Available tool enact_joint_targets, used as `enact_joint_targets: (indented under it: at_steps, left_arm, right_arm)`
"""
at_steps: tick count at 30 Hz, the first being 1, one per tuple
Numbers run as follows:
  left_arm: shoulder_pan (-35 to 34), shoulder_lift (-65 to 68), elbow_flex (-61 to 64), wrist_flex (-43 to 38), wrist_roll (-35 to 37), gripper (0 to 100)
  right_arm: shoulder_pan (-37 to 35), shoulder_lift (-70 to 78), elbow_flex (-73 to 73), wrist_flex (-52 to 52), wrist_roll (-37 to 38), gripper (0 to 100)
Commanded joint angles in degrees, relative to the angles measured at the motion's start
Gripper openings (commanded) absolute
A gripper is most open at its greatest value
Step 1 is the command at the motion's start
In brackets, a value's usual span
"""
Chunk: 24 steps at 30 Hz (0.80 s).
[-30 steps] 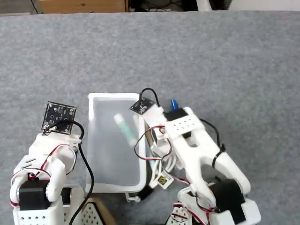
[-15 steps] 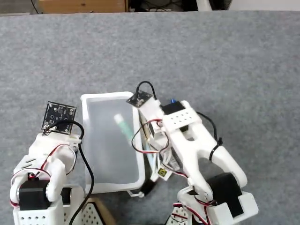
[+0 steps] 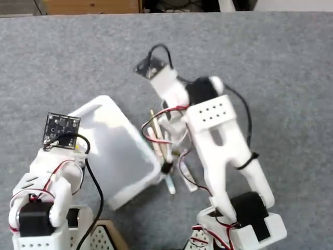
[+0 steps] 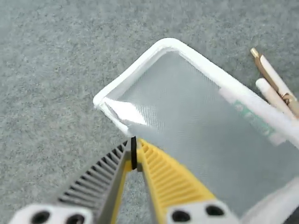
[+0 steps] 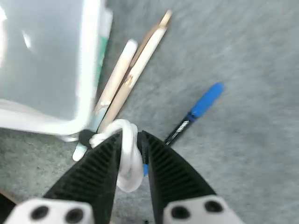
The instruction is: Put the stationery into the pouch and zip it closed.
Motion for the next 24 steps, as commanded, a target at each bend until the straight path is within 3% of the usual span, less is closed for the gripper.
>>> enact_joint_targets:
  at_steps: [1,7,20,24]
  left_arm:
    - [-0.3,0.3,-5.8,2.5,3.9,17]
    - [1.4,0.3,-11.3,5.8,3.0,33]
    - [1.5,0.3,-13.1,6.8,2.7,33]
    - [6.2,0.3,-18.2,9.5,2.9,33]
  right_arm:
    - [0.0,0.5,-17.5,6.4,-0.1,1.2]
    - [0.0,0.1,-33.3,8.1,-0.2,1.2]
    - [0.3,0.1,-58.4,8.1,0.1,1.2]
    - [0.2,0.1,-61.6,8.1,-0.2,1.1]
